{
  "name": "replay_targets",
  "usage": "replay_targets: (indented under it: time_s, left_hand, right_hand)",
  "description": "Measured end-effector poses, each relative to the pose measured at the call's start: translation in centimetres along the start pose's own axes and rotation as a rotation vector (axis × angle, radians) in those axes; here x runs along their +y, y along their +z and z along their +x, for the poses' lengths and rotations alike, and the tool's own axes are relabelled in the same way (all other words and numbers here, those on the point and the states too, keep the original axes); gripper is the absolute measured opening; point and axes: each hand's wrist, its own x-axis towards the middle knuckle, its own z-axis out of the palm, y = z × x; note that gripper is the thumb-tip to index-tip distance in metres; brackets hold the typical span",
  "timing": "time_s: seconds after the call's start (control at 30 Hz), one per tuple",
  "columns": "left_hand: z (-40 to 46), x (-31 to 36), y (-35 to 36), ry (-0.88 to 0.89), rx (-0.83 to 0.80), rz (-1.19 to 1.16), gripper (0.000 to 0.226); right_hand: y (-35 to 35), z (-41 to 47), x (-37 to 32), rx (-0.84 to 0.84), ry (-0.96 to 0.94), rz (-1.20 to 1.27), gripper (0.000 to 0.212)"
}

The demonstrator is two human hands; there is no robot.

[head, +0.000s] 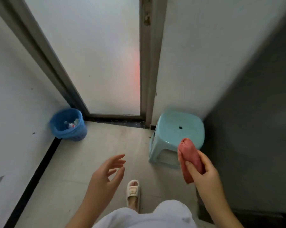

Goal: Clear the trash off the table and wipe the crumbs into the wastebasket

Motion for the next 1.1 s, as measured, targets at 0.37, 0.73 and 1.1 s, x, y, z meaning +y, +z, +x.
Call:
replay_targets:
  time_s: [0.37,0.73,1.1]
  left_hand:
    - [21.0,4.2,11.6,0.033,-0.459,0.198,0.034]
    - [35.2,-5.6,31.6,-0.097,-0.554,0.583,0.054]
    - [37.1,-15.9,35.7,0.049,-0.695,0.917,0.067]
  right_hand:
    - [-5.5,16.2,1.6,0.276,0.156,-0.102,0.042]
    - [-3.5,38.5,16.5,-0.047,0.248,-0.551,0.046]
    - [4.0,40.7,26.3,-0.044,0.2,-0.733,0.058]
